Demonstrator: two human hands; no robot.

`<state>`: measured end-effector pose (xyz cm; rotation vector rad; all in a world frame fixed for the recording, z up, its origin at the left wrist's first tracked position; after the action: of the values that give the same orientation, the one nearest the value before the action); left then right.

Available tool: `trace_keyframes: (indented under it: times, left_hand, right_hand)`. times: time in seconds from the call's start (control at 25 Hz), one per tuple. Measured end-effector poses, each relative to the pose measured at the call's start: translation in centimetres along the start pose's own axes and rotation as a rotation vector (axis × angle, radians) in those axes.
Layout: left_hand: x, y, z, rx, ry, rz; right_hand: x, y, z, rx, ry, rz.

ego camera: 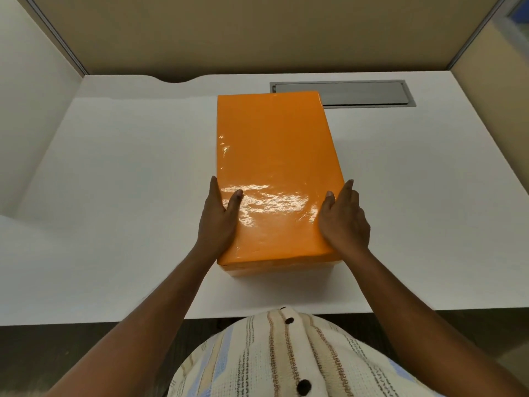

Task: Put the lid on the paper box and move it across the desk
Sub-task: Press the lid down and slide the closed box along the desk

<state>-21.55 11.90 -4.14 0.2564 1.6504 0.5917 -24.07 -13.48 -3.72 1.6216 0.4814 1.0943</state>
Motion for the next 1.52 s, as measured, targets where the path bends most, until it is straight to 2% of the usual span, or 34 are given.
trace_keyframes:
  times: [0.16,0.28,0.44,0.64,0.88,1.0,1.08,1.2,1.32,1.52]
  left_hand:
    - [0.1,0.1,0.1,0.023,0.062,-0.032]
    - [-0.3,0.3,0.6,0.05,0.02,0.074]
    - [-2.0,0.7,4.3,0.012,-0.083,0.115]
    - [-2.9,-0.9,7.7,0.052,-0.118,0.155]
    - [-1.9,-1.3,8.2,-0.012,-0.139,0.158]
    - [-2.0,-1.2,8.7,-0.038,-0.152,0.169]
    - [-2.5,-0.8,9.9,-0.038,-0.102,0.081]
    - [-4.4,-0.7,13.5,-0.031,-0.073,-0.022]
    - [-5.5,-1.7,16.8,0.03,-0.054,0.082]
    - [-5.1,-2.9,18.3,0.077,-0.081,0.144]
  right_hand:
    - [-0.3,-0.2,0.8,0.126,-0.046,0.089]
    - [-0.5,-0.2,1.9,0.243,-0.079,0.226]
    - [1.2,0.5,4.5,0.19,0.091,0.082]
    - [4.5,0.0,7.3,0.191,0.241,0.105]
    - [4.4,0.1,8.6,0.163,0.246,0.119]
    - [5.0,1.1,10.0,0.069,0.227,0.115]
    - [5.6,1.4,10.9,0.006,0.222,0.116]
    - [7.0,0.6,13.2,0.091,0.245,0.187]
    - [8.7,-1.1,16.1,0.17,0.339,0.168]
    - [10.0,-2.6,20.0,0.197,0.341,0.27]
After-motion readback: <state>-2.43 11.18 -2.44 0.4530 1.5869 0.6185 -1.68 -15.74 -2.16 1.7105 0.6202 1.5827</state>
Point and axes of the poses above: each hand's wrist, its own z-axis towards the middle knuckle, its own y-axis out of the back of the hand, x = y × z, the point moved 5 cm from there along z, towards the middle knuckle, and after that the axes turned 8 degrees about -x, right-handed, at the moved point
